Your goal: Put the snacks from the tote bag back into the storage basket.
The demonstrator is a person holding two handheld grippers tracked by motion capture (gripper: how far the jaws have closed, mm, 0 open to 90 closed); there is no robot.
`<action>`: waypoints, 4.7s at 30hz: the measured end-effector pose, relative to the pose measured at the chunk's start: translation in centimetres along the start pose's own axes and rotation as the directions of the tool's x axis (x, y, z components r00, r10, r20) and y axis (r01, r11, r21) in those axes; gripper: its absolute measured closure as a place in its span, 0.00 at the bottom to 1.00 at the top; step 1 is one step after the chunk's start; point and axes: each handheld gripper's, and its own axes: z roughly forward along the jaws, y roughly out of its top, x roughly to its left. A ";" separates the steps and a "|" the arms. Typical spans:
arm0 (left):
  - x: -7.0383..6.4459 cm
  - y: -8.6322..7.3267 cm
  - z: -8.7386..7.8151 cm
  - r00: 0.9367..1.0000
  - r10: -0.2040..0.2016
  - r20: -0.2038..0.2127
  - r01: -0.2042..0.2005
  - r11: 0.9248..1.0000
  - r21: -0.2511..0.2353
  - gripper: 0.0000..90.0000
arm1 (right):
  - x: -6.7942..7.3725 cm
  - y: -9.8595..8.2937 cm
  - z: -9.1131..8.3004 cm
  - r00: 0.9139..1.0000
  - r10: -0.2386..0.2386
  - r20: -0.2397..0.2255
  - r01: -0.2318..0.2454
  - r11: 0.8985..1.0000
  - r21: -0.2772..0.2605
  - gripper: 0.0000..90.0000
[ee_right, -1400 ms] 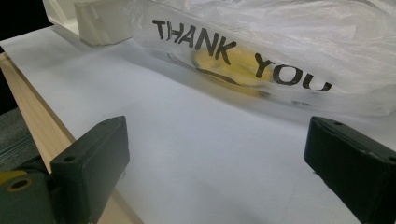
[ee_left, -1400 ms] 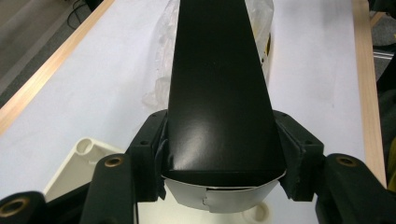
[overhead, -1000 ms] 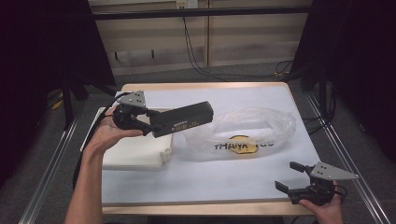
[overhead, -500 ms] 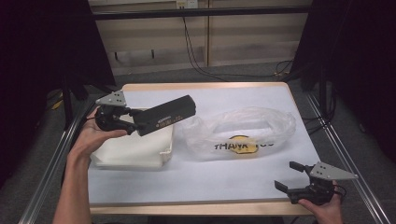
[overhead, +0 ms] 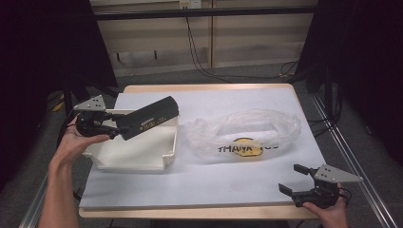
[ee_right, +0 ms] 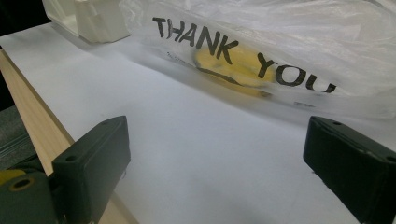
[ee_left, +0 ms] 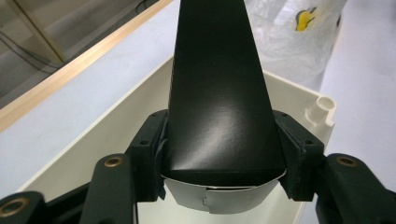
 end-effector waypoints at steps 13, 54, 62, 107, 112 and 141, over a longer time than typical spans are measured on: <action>0.4 -2.4 0.1 1.000 -0.004 -0.009 0.004 0.999 0.038 0.48 | 0.0 0.0 0.0 1.000 0.001 -0.001 -0.001 1.000 0.004 0.08; 3.1 -4.4 5.2 0.992 0.068 0.105 -0.089 0.973 0.215 0.48 | 0.0 0.1 0.6 1.000 -0.005 -0.019 0.005 1.000 0.014 0.08; 3.6 -3.7 6.0 0.990 0.069 0.121 -0.103 0.949 0.299 0.48 | 0.1 0.1 0.6 1.000 -0.008 -0.019 0.009 1.000 0.017 0.08; 2.2 -3.6 4.7 0.987 -0.094 -0.127 0.126 0.953 0.276 0.19 | 0.0 0.0 0.7 1.000 -0.014 -0.010 0.015 0.999 0.029 0.08; 0.7 -3.7 3.8 0.981 -0.111 -0.161 0.143 0.970 0.199 0.35 | 0.0 0.1 0.7 1.000 -0.013 -0.013 0.014 1.000 0.026 0.08; -4.4 -6.3 5.6 0.961 -0.180 -0.208 0.201 0.976 0.085 1.00 | 0.2 0.1 0.9 1.000 -0.023 -0.015 0.024 0.999 0.041 0.08</action>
